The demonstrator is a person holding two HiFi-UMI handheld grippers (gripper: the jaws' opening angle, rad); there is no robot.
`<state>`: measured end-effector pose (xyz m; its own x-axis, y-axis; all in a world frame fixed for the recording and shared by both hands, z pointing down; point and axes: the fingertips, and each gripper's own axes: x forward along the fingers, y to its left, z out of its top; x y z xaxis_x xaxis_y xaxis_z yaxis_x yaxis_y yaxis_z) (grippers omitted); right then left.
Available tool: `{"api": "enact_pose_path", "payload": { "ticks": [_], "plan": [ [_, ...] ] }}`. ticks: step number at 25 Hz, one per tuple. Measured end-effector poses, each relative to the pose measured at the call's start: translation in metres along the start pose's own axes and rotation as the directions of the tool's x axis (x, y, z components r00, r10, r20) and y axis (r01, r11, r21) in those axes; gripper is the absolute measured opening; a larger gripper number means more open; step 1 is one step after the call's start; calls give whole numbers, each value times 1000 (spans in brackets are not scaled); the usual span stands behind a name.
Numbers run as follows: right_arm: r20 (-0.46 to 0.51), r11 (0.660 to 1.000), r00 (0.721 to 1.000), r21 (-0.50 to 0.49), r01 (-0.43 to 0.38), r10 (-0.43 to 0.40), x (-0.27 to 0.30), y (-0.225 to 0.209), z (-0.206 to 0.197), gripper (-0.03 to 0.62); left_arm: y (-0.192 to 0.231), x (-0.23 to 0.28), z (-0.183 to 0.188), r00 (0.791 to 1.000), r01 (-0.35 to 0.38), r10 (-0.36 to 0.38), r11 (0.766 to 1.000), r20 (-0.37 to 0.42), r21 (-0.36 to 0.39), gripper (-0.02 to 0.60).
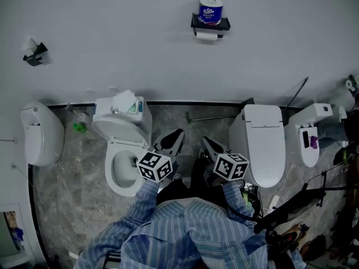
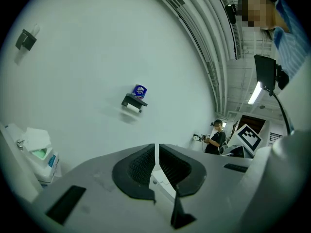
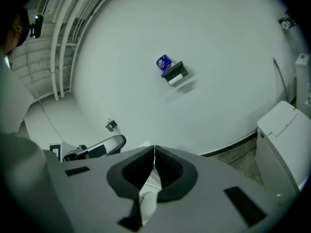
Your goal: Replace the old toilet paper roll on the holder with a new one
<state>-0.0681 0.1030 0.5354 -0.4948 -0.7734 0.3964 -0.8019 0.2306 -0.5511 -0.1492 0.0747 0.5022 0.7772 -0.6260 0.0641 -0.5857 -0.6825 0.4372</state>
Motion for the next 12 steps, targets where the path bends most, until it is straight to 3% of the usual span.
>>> {"api": "enact_pose_path", "payload": {
  "ticks": [12],
  "plan": [
    [-37,994,993,-14,-113,112,49,-47,66,6,27,77,18,998,-59,60,998,12,-15,8]
  ]
}}
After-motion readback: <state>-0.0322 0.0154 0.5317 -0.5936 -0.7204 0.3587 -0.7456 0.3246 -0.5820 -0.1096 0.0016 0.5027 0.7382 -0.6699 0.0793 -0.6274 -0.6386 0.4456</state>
